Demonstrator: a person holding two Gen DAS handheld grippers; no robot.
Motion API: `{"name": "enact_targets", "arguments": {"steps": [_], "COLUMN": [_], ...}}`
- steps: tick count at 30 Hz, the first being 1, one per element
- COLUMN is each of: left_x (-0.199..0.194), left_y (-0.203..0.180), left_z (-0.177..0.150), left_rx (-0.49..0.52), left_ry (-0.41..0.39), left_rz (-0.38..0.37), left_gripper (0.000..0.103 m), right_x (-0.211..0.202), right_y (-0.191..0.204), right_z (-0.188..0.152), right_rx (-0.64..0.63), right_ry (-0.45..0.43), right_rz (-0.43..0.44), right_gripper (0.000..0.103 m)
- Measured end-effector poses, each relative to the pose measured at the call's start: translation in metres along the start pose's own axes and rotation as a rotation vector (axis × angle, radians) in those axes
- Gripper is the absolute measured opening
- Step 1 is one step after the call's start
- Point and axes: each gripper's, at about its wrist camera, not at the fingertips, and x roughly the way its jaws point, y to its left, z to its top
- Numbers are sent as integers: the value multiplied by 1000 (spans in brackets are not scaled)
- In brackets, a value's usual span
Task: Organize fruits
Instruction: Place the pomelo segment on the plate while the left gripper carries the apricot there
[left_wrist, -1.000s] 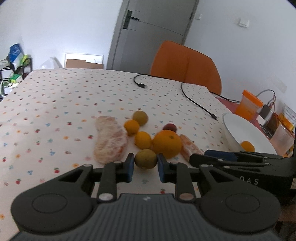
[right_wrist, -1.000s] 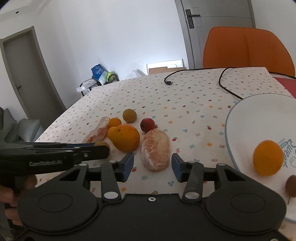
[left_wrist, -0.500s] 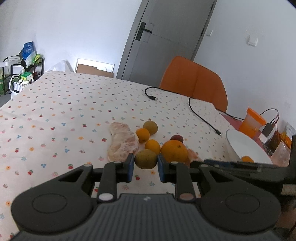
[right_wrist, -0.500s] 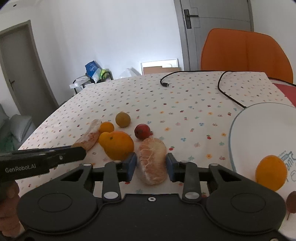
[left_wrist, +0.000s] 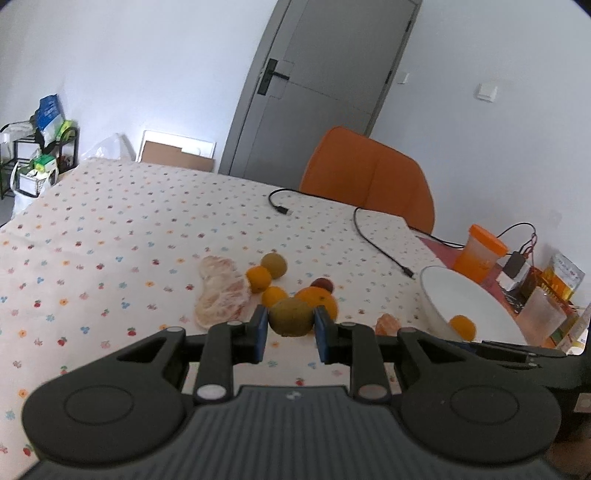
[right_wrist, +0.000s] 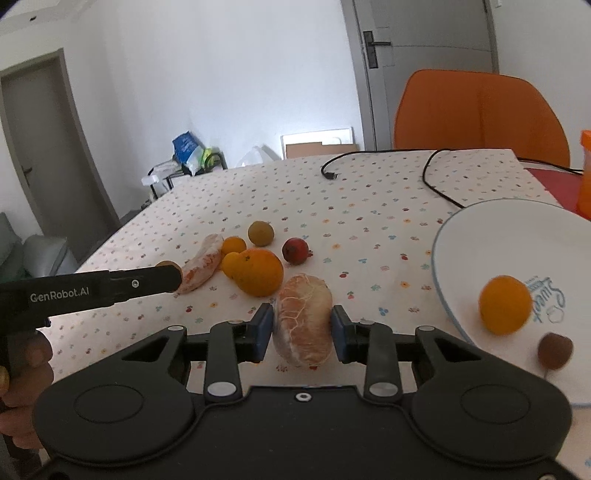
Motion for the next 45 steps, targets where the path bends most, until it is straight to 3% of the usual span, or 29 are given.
{"name": "enact_targets", "arguments": {"steps": [12, 27, 45], "left_x": [-4, 20, 60], "left_y": [-35, -96, -155], "left_z": [8, 12, 6], "left_rx": [64, 185, 290], "left_ry": [-13, 18, 79], "left_rz": [-64, -101, -159], "left_gripper": [25, 25, 25], "right_x": [-40, -80, -95], "right_y": [-11, -60, -114], "right_z": [-2, -10, -19], "right_rx": [27, 113, 205], "right_ry": [-82, -190, -244], "right_rz": [-33, -90, -163], "right_gripper": [32, 32, 32]}}
